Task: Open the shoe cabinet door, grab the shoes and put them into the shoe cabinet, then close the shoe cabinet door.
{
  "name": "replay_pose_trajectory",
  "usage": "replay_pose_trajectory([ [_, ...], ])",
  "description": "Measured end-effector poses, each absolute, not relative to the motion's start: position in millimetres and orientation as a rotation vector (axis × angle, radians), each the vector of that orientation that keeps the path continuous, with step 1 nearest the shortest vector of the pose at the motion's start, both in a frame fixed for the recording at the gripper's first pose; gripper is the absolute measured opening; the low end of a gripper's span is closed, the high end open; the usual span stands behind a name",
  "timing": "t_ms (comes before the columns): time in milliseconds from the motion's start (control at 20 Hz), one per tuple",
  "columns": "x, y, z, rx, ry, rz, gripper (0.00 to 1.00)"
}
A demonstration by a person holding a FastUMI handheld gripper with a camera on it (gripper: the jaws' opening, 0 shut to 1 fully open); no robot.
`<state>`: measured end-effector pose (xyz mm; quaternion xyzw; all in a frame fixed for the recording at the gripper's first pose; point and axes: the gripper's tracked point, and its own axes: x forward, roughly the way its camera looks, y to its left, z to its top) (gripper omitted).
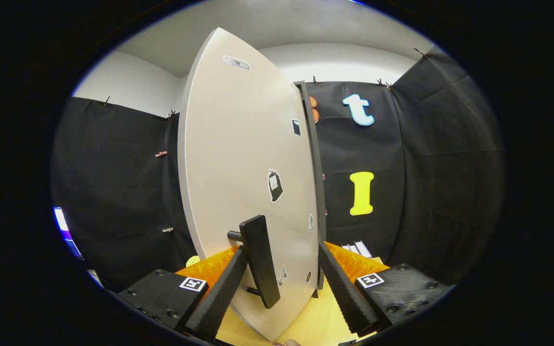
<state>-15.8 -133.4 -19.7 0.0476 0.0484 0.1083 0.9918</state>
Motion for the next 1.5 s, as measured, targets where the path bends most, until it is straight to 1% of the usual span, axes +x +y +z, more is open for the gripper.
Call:
replay_pose_trajectory([
  [300,3,-82,-27,0.107,0.097,0.199,0.97],
  [350,12,-78,-42,0.105,0.095,0.197,0.97],
  [850,64,6,-49,0.057,0.083,0.217,0.98],
  [950,75,25,-51,0.063,0.085,0.241,1.0],
  [1300,125,74,-60,0.078,0.088,0.294,1.0],
  [1500,132,96,-51,0.064,0.045,0.301,1.0],
])
